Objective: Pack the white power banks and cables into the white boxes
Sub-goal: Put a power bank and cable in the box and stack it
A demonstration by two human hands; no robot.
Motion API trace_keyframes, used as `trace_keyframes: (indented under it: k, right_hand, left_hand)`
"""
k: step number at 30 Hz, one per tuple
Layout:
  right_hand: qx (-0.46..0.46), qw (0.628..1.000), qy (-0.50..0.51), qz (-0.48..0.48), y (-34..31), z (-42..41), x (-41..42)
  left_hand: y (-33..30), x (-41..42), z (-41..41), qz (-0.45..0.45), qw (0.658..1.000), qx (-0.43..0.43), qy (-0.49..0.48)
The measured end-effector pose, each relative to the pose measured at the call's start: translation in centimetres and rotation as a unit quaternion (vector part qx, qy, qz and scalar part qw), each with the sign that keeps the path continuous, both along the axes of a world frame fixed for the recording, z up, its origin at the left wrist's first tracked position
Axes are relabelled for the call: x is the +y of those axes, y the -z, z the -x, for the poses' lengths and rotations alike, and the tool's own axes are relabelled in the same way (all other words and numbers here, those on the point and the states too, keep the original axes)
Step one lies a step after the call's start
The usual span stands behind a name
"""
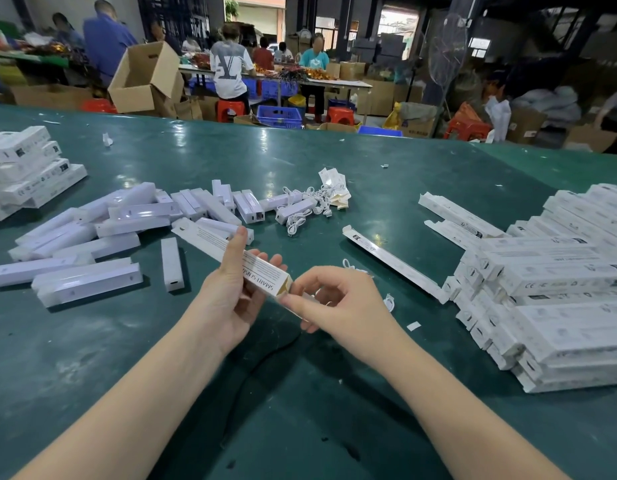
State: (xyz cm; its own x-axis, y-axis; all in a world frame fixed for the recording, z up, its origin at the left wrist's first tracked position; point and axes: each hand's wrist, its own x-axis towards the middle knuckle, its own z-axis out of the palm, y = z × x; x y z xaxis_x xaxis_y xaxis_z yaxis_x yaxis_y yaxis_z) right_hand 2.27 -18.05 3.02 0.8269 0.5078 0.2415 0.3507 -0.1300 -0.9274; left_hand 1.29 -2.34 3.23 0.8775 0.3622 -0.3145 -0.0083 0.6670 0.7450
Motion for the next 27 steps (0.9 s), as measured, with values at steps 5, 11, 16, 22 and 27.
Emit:
trace_keyframes:
  k: [5, 11, 16, 22, 27]
  right_hand:
    - [0.042, 0.997, -0.056, -0.004, -0.11, 0.07, -0.04]
    - [0.099, 0.986, -0.11, -0.076, -0.84, 0.66, 0.13]
    - [0.105, 0.985, -0.094, -0.097, -0.88, 0.69, 0.42]
    - [0.137, 0.981, -0.079, -0.111, -0.56, 0.34, 0.49]
    - [0.155, 0.978, -0.093, -0.102, -0.71, 0.14, 0.4]
  left_hand:
    - [0.17, 0.28, 0.01, 0.019, 1.0, -0.014, -0.006]
    - [-0.44, 0.35, 0.13, 0.042, 0.999, -0.024, -0.008]
    - [-0.37, 0.3, 0.3, 0.029, 0.999, -0.021, 0.013]
    - [-0.45, 0.0, 0.35, 0.018, 0.999, -0.021, 0.017]
    - [-0.45, -0.09, 0.35, 0.012, 1.0, -0.017, 0.018]
